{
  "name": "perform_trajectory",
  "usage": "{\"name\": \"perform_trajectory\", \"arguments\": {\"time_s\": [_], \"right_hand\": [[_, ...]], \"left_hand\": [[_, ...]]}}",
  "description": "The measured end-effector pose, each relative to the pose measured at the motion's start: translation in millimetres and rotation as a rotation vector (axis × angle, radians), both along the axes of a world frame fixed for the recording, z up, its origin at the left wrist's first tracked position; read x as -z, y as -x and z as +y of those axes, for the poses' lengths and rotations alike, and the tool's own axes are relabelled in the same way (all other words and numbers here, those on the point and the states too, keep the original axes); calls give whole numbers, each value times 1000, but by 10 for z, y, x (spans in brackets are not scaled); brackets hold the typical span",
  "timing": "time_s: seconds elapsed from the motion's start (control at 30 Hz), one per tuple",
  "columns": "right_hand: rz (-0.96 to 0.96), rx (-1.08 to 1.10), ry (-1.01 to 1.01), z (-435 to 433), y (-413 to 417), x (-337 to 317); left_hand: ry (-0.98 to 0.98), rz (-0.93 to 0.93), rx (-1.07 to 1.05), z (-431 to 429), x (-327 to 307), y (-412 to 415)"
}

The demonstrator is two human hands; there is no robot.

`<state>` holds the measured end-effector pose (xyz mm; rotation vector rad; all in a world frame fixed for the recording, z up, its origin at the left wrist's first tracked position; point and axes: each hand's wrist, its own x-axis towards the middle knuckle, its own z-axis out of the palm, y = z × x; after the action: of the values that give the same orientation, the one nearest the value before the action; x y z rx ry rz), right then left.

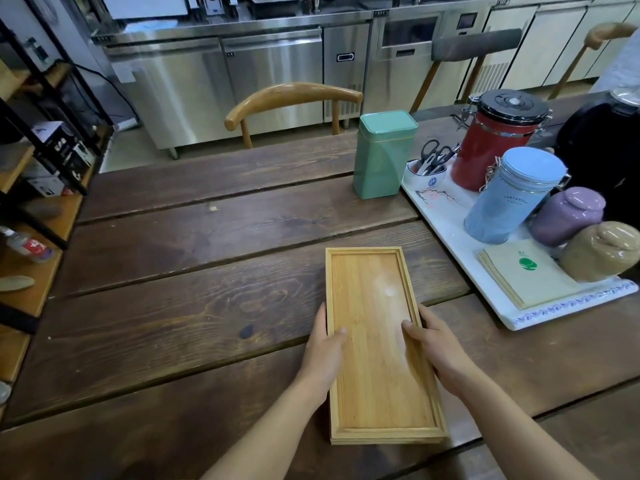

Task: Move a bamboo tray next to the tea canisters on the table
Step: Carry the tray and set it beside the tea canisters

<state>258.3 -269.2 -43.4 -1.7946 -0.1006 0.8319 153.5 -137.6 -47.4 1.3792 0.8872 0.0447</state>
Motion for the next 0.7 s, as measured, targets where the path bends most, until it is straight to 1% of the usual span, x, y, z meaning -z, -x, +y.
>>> {"name": "perform_trajectory", "arguments": {"time_s": [0.3, 0.7], "right_hand": [[6, -28, -34, 283, -434, -4], [-10, -37, -30, 315, -491, 105]], "left_hand": [[42, -46, -7, 287, 146, -426], [60, -70, -39, 282, 142, -422]]}}
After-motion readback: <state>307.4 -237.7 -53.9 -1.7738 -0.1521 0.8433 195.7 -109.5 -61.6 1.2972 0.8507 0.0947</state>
